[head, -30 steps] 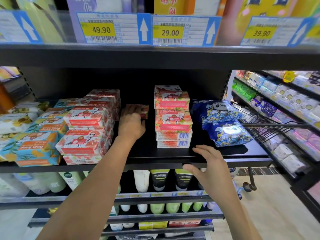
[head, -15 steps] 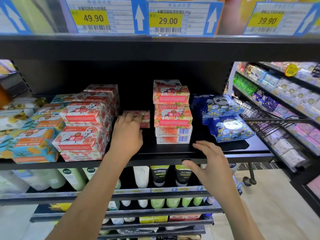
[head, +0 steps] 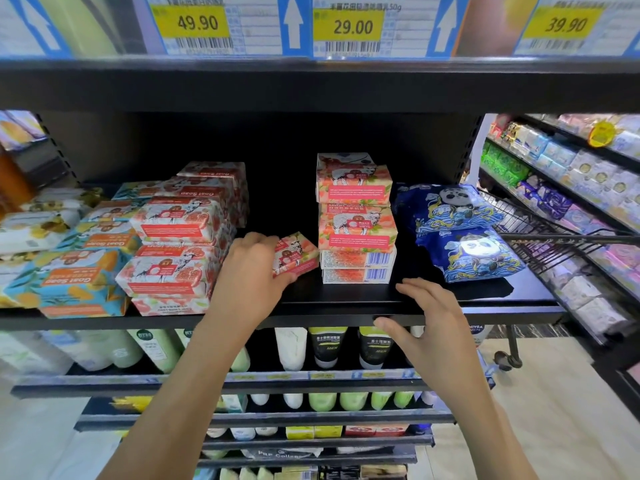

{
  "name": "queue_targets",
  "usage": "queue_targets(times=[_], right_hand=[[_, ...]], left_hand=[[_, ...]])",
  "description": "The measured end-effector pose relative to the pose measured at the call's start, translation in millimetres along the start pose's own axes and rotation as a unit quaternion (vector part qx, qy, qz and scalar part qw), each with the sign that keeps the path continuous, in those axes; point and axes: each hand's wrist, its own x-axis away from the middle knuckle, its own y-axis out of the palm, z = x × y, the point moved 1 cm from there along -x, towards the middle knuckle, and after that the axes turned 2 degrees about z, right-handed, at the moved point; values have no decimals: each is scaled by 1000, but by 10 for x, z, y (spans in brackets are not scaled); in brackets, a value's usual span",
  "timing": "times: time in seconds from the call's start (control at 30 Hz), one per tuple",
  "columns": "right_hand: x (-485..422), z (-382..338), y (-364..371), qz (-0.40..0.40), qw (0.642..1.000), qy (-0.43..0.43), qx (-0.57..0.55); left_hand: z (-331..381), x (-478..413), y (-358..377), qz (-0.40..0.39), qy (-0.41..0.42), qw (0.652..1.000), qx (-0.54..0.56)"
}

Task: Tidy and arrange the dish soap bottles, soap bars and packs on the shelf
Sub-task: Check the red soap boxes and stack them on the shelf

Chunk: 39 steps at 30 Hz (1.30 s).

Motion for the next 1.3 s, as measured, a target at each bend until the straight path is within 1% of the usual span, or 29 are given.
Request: queue_targets(times=[0.13,0.23,0.33,0.43,0.53,0.6,0.67,0.77,0.87,0.9,0.93,1.03,1.1,1.23,1.3], right_hand=[[19,-7,2,7,1000,-6,-3],[51,-31,12,15,1000,-22,-7],[134,-167,-12,21,996,-13,-80],[240,-394,-33,12,984,-1,-180],[266,-585,-34,-55,954,35,-293],[247,-664,-15,-116,929,56,-348],[237,-704,1,-158,901,75,-396],[235,-678,18,-175,862,115,-462],[268,-628,42,-189,841,142,-486],[280,-621,51,-194,837,148,-490],[291,-617,67,-197,833,152,-495],[347,-631,115,-202,819,164,-511],[389,-678,128,-198,812,168,-523],[498,-784,136,-186,809,173,-530],[525,-818,118,-187,820,168,-514]], left_hand=[[34,271,-112,6,-16,999,28],[21,528,-217,17,-11,998,66],[-11,726,-279,25,-12,991,127],[-23,857,-284,21,15,982,185],[47,961,-262,24,44,977,206],[119,1031,-229,24,57,975,214],[196,1106,-189,18,64,973,222],[262,1200,-128,16,60,974,216],[276,1285,-114,11,27,978,208],[270,1315,-118,6,8,973,231],[267,1341,-126,-2,-23,961,276],[240,1419,-158,-14,-131,887,443],[223,1440,-194,-15,-175,854,490],[180,1488,-251,-44,-184,833,519],[130,1515,-241,-43,-182,826,532]])
